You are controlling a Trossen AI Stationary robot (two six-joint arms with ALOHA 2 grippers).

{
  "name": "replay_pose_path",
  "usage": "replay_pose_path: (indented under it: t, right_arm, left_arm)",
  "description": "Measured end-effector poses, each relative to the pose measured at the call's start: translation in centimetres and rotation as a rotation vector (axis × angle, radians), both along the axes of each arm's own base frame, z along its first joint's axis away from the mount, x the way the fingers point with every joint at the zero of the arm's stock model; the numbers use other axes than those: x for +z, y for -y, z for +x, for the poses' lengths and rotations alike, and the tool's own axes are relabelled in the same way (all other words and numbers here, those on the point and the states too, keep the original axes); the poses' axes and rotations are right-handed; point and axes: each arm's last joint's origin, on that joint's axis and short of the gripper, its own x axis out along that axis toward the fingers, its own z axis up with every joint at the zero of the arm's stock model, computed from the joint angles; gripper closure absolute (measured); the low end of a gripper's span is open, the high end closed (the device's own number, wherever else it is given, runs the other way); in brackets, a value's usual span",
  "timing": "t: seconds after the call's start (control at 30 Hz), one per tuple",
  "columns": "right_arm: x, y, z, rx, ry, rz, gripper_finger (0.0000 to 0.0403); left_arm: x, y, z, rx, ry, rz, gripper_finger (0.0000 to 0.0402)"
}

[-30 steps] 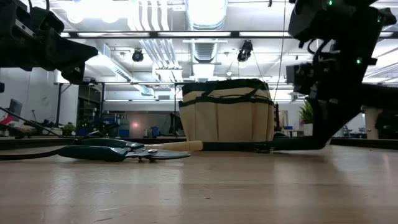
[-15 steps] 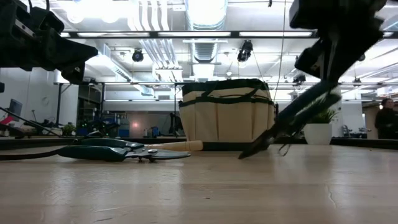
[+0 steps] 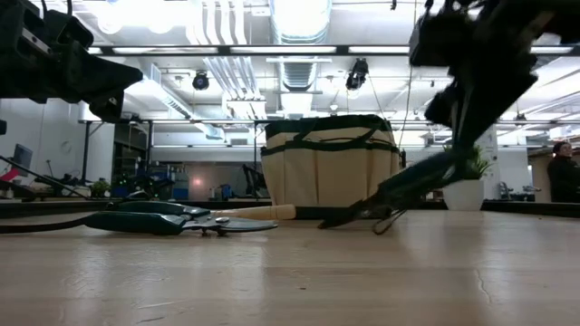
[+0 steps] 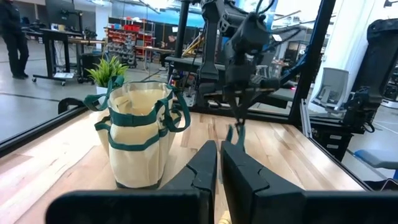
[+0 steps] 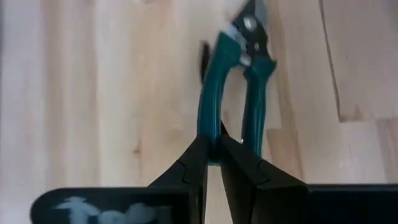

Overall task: Pick & Place Garden tools in Gardening bag
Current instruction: Put the green scissors into the brown bag

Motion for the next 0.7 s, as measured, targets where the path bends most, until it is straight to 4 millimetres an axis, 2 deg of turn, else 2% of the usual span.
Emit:
replay_pose_path:
  t: [0.2,0.4,0.57,0.7]
  right_arm:
    - [-2.1,1.1,1.0,-0.129,-0.083,-0.032,0.037]
    - [-3.4,2.0,1.5,-0.154,-0.134,-0.052,0.0369]
    - [-3.5,2.3,1.6,-0.176,-0.125,-0.107,0.0369]
    - [-2.5,2.2,1.8,-0.124,-0.077,-0.127,0.0369]
  left_arm:
    - [0.0,0.0,0.0,-0.001,-0.003,0.0,0.0376]
    - [0.0,0.0,0.0,-0.001,-0.003,0.0,0.0376]
    - [0.0,0.0,0.0,0.0,-0.003,0.0,0.0376]
    - [0.0,0.0,0.0,0.0,-0.003,0.0,0.0376]
